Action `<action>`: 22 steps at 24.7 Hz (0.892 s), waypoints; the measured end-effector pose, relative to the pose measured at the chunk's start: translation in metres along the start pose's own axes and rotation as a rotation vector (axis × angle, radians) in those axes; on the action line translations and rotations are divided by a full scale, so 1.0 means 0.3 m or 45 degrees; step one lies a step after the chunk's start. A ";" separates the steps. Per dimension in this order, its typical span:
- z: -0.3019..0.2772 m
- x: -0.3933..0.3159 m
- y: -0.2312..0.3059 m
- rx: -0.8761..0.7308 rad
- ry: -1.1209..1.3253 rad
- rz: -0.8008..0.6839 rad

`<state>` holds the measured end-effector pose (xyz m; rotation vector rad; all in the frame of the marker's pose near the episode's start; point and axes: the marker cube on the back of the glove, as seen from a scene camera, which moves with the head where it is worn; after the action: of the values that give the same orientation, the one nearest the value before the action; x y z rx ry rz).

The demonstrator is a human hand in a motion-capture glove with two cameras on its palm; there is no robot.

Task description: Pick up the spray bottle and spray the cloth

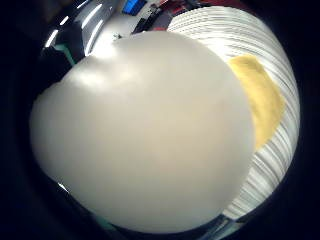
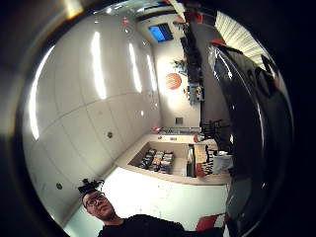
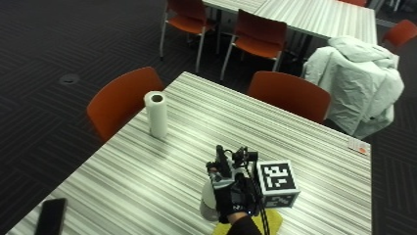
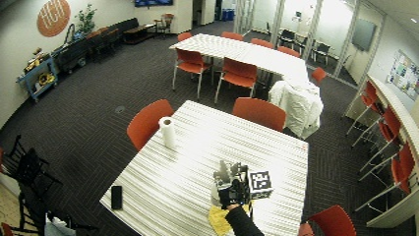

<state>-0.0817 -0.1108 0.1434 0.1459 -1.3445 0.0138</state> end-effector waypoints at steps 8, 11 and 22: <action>0.076 -0.132 -0.123 -0.053 -0.052 -0.147; 0.013 -0.142 -0.150 -0.001 -0.032 -0.167; -0.153 0.010 -0.207 0.117 0.071 -0.149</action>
<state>-0.0306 -0.1674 0.1304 0.2998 -1.2786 -0.0186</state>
